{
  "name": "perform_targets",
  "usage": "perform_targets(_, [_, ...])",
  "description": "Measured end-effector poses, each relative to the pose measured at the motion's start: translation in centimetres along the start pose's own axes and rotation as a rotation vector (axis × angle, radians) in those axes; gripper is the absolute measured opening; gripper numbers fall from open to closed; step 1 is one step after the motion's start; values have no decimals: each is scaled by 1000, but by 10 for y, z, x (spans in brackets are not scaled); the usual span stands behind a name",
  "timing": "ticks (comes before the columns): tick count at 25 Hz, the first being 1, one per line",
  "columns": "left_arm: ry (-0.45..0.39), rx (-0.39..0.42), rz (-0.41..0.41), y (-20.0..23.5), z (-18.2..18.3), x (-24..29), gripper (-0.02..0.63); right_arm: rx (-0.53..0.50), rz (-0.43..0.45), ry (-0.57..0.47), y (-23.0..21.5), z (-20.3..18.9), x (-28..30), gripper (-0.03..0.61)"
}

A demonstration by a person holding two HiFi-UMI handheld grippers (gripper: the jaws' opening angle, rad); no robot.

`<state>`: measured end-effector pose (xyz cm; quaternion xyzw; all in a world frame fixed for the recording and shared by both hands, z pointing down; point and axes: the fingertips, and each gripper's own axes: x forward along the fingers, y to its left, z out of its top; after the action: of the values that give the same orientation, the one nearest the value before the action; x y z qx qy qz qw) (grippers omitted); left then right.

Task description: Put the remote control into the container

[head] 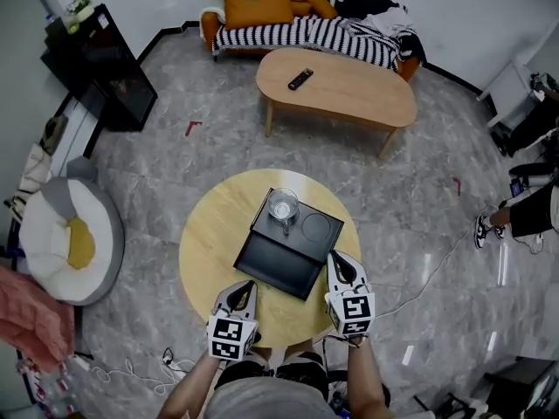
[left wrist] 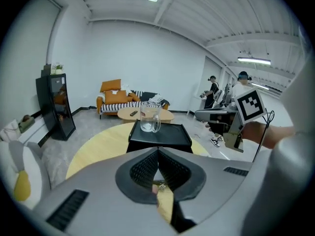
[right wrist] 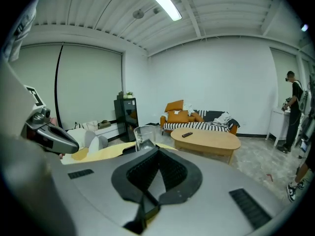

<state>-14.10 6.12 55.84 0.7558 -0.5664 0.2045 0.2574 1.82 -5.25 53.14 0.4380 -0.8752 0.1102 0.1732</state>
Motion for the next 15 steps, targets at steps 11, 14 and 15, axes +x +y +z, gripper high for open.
perform_targets(11, [-131, 28, -17, -5, 36, -61, 8, 16, -73, -80, 17, 39, -79, 8])
perform_targets(14, [-156, 26, -25, -8, 42, -69, 8, 17, -92, -85, 17, 41, -96, 8])
perform_targets(15, [-163, 27, -27, -9, 43, -71, 8, 17, -97, -86, 18, 41, -100, 8])
